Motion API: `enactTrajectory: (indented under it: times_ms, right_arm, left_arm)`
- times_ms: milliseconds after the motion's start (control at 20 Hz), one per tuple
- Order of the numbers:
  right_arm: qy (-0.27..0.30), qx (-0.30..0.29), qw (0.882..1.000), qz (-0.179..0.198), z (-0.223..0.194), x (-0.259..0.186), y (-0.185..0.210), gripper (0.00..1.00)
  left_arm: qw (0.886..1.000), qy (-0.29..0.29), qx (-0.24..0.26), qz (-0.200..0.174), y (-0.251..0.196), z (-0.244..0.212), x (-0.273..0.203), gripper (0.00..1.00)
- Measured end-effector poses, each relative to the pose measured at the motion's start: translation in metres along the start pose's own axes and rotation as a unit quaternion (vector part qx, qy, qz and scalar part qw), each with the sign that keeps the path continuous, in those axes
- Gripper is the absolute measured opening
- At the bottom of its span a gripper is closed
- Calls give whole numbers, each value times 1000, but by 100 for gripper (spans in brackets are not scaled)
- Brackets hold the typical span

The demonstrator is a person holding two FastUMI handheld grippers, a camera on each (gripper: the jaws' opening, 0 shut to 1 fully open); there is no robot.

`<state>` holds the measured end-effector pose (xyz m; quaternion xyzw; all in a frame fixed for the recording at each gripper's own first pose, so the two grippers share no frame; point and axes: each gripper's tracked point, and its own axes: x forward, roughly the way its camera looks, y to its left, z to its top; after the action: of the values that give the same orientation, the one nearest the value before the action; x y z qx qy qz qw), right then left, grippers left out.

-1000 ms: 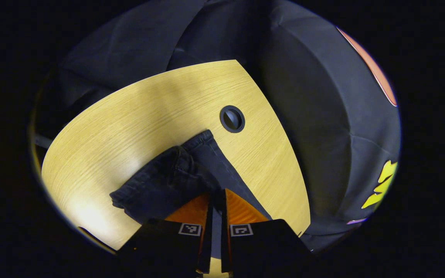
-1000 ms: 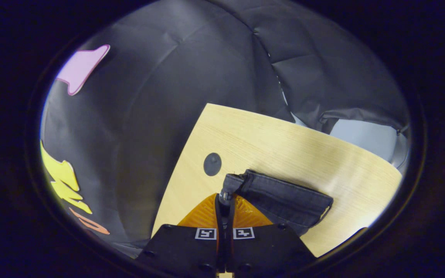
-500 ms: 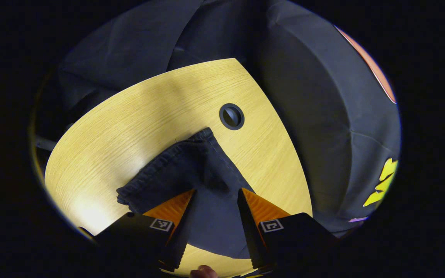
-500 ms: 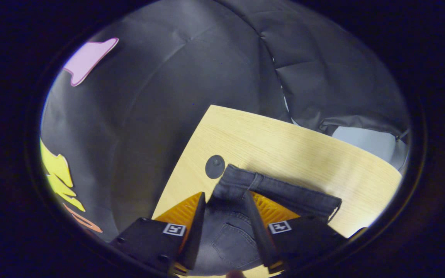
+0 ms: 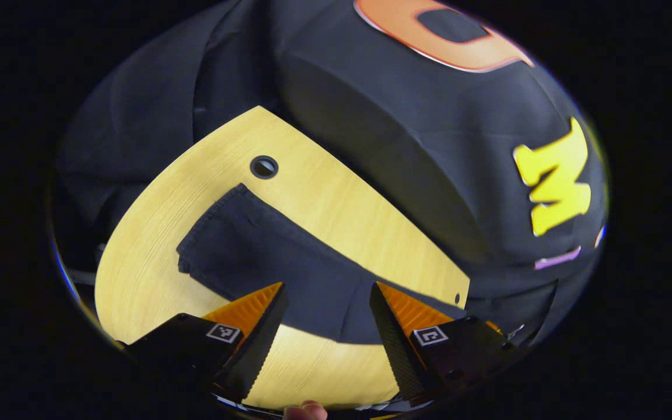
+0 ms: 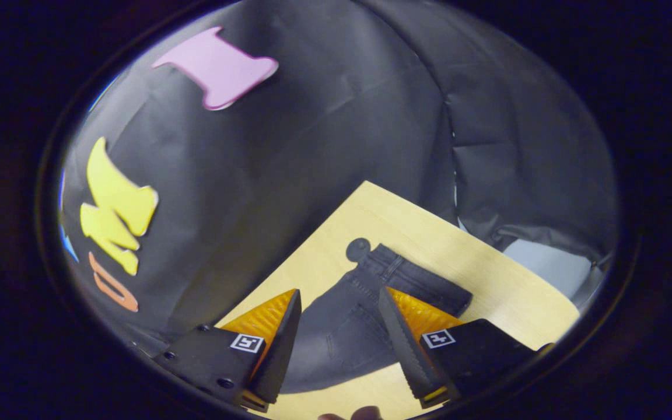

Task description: Grasp the waist and the cuffs of the jeans and fold them to make the two legs overlap; first hold the waist and fold one-third of the jeans toward the cuffs, then hold the cuffs and fold the remaining one-third in the same direction to finish folding.

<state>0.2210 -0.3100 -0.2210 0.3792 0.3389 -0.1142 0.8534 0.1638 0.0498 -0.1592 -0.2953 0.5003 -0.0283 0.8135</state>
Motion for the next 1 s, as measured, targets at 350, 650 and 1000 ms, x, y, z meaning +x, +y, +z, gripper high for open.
enactTrajectory:
  times_ms: [350,650,1000]
  right_arm:
    - [-47,-185,982,-1,-61,-105,6,89]
    - [-94,-282,955,-10,-114,-164,7,97]
    - [-90,-260,961,-23,-141,-158,-25,98]
  left_arm:
    - [978,-129,158,47,-8,-60,-55,93]
    - [921,-293,241,91,-22,-76,-84,98]
    - [899,-357,239,88,-59,-104,-102,99]
